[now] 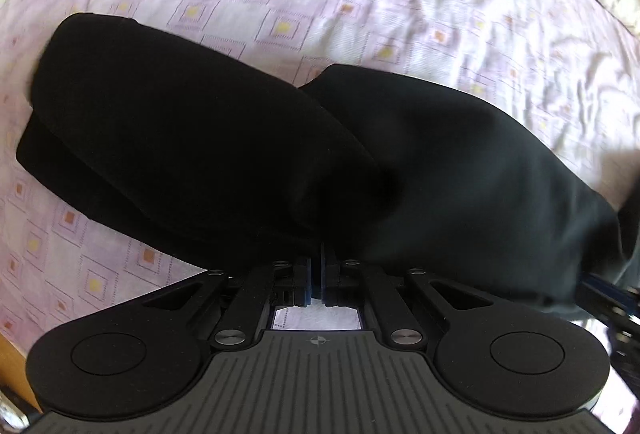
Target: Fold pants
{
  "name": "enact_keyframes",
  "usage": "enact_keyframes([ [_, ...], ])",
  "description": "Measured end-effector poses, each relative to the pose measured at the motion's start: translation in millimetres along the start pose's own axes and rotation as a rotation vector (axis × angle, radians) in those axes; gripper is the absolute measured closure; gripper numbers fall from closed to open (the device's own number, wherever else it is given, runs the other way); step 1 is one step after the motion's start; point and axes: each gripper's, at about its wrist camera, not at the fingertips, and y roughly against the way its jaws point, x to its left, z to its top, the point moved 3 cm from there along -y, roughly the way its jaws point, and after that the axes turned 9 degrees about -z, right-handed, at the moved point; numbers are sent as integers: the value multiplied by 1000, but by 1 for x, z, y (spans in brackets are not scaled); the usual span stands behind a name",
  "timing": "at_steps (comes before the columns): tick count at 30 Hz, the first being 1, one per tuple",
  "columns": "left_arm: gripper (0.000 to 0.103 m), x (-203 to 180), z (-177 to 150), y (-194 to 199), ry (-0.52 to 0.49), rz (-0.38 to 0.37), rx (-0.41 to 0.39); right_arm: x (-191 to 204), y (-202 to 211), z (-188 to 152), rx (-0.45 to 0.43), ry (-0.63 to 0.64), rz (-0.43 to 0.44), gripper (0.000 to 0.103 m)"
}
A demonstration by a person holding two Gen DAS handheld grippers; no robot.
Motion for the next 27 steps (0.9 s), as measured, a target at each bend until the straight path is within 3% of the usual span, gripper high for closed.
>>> enact_keyframes([
  [3,99,0,5,-6,14,6,-1,-32,13,2,-33,-163,-42,58],
  [9,99,-2,-1,-11,27,30,12,-128,21,-8,-37,-471,-232,56],
  [18,99,-18,11,-33,7,99,62,-243,-19,6,-13,-671,-382,49],
  [22,99,-21,12,-39,-15,120,76,-265,-45,3,59,-710,-431,49],
  [25,99,-25,13,-41,-20,126,78,-272,-66,1,113,-750,-413,51],
  [27,99,-26,10,-39,-23,127,76,-269,-68,2,117,-754,-400,78],
])
